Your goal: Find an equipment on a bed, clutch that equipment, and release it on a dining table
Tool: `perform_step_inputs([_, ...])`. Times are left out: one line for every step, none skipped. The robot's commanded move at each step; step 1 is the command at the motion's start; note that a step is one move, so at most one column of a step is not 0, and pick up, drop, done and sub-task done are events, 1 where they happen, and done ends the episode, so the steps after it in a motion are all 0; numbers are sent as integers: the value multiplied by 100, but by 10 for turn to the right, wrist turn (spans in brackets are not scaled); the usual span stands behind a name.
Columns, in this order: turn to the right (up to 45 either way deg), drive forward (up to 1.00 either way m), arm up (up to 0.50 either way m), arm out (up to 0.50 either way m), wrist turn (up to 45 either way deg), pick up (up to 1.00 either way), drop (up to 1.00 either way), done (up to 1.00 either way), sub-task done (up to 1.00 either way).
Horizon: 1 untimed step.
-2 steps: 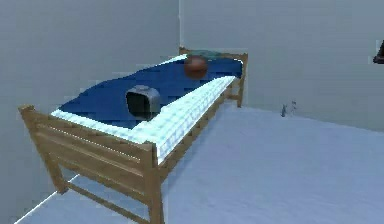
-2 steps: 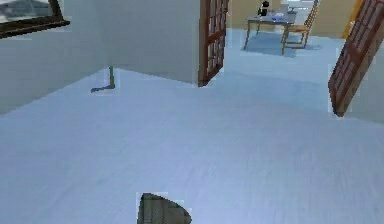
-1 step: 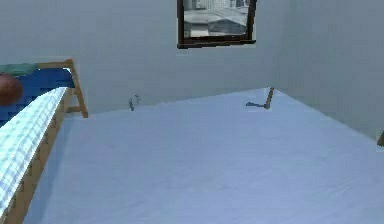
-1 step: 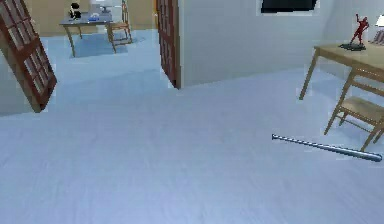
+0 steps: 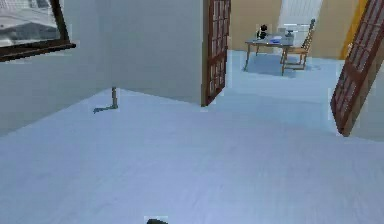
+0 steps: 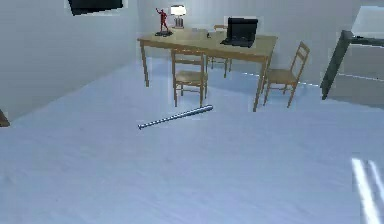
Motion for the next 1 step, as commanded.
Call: perform_step_inputs([450,0,0,0,0,0,0,0,0])
